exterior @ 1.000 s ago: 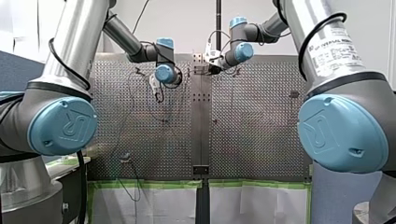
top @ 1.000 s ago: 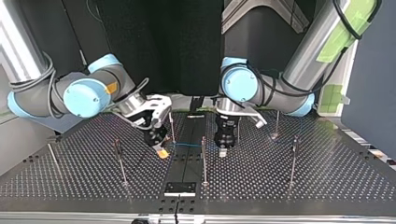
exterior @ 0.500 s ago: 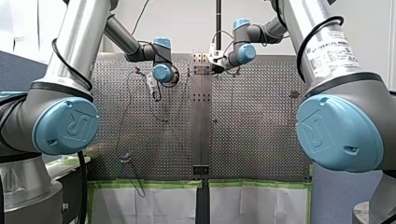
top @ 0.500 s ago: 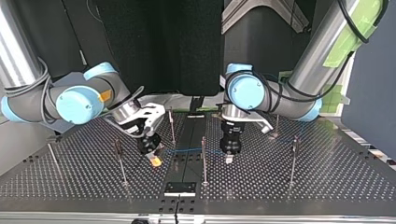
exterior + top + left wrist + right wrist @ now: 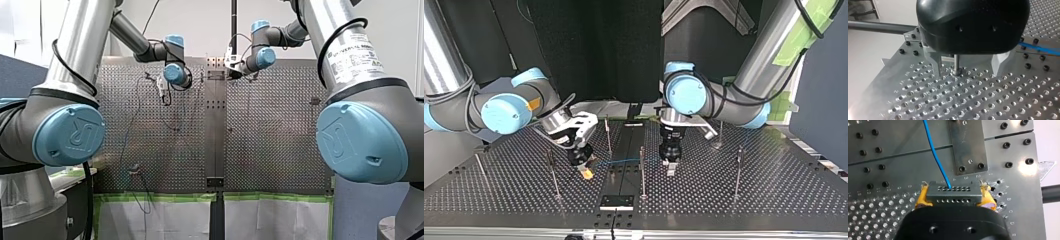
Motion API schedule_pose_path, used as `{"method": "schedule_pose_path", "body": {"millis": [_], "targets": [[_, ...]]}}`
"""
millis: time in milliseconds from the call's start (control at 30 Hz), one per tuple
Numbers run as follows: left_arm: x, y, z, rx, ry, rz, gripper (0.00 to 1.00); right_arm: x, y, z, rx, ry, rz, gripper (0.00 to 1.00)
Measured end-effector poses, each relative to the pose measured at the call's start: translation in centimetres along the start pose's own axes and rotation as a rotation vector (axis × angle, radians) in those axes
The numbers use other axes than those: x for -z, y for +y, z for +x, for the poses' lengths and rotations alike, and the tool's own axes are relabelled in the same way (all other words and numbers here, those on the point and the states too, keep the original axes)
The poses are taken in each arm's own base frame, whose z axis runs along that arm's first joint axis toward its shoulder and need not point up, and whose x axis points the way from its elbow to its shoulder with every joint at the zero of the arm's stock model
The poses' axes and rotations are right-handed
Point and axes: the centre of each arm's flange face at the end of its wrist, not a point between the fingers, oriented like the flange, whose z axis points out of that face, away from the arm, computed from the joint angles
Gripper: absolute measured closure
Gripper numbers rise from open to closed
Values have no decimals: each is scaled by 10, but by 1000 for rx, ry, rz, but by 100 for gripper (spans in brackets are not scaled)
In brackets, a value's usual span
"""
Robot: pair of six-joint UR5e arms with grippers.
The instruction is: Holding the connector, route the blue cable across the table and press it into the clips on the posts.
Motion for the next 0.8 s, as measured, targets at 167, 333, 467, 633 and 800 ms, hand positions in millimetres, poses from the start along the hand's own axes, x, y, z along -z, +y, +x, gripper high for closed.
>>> {"method": "schedule_pose_path", "body": {"millis": [167, 333, 467, 633, 800], "targets": [[13, -4, -7, -10, 20, -22, 0, 1, 1, 0, 5, -7, -6, 100], [38, -10, -9, -15, 63, -14, 0, 3, 4, 2, 5, -11, -15, 100], [58, -14, -9, -3, 95, 12, 0, 7, 5, 9, 7, -2, -20, 100], [81, -19, -11, 1, 120, 55, 0, 13, 5, 20, 11, 14, -28, 100], [103, -25, -15, 2, 126, 82, 0, 15, 9, 19, 9, 8, -40, 100]]}}
